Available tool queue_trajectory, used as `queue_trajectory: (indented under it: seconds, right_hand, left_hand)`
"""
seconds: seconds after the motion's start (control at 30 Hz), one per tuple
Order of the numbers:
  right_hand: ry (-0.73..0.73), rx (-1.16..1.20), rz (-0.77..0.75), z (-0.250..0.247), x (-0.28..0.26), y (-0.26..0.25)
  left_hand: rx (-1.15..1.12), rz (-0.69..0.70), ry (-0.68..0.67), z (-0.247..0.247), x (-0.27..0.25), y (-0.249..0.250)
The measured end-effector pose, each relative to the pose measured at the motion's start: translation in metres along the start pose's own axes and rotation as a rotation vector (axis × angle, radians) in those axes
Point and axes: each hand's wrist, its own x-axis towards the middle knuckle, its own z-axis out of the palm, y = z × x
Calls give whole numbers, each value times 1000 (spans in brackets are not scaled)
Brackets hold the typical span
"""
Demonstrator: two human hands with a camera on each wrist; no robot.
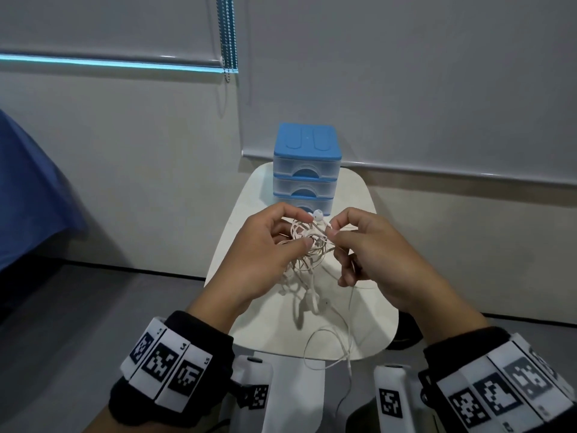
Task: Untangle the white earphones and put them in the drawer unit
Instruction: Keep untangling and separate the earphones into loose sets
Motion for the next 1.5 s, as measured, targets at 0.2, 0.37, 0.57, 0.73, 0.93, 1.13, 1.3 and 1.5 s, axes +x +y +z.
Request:
queue_trajectory:
  seconds: [0.2, 0.37, 0.57, 0.73, 0.93, 1.13, 1.3, 1.5]
  right_hand:
    - [93, -279, -110, -10, 2, 3]
    - [33, -517, -216, -22, -5, -8]
    - [40, -420, -265, -26, -2, -13]
    - [-105, -251, -65, -17, -1, -10]
    - [-67, -171, -16, -8, -2, 2]
    - [-39, -408, -114, -9, 2, 12]
    - [55, -537, -309, -14, 3, 7]
    - [17, -585, -368, -19, 3, 0]
  left_hand:
    - [175, 4, 109, 6, 4, -9]
    - [365, 23, 80, 5, 2, -9]
    - [420, 123, -12, 3, 3, -6]
    - [385, 162, -16, 4, 6, -8]
    - [278, 121, 11, 3, 7, -10]
    - [311, 112, 3, -1, 6, -16]
    - [452, 171, 71, -6, 6, -22]
    - [406, 217, 63, -3, 3, -13]
